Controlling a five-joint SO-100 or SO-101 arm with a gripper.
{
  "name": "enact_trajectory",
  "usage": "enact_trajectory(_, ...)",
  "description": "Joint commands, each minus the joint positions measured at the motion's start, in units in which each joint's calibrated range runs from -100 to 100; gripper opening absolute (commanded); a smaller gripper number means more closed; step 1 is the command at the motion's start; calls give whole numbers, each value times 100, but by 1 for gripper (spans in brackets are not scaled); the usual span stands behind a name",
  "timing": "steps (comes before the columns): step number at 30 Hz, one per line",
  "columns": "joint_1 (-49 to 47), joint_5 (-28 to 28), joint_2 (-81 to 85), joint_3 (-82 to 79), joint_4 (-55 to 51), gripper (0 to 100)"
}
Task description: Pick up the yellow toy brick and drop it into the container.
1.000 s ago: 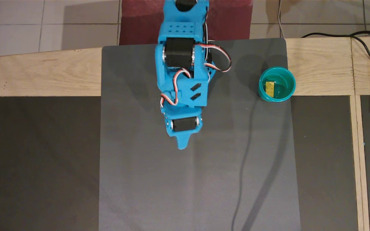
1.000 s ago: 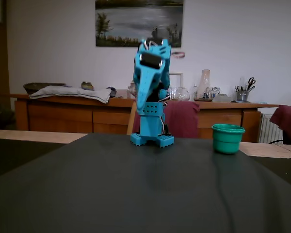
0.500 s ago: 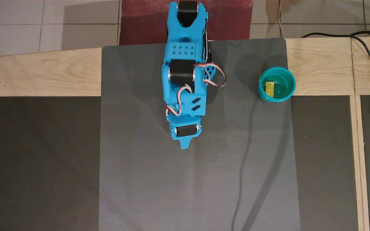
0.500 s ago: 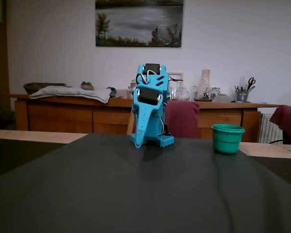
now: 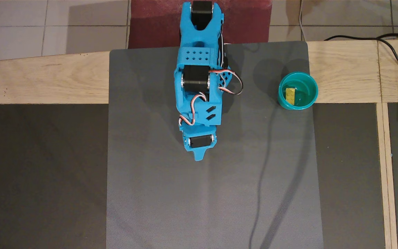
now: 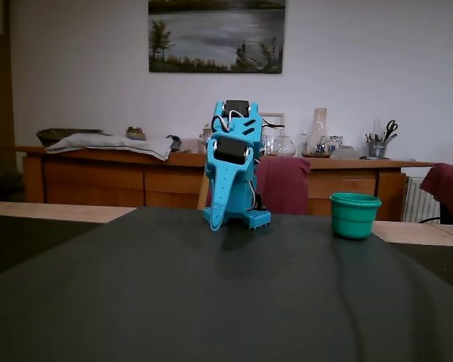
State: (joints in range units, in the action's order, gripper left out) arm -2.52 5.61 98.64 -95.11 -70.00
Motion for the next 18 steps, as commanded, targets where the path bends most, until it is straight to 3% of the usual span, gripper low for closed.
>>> enact_trajectory(1,163,-106,35,43,74,0)
enact_trajectory(18,156,-106,35,43,74,0)
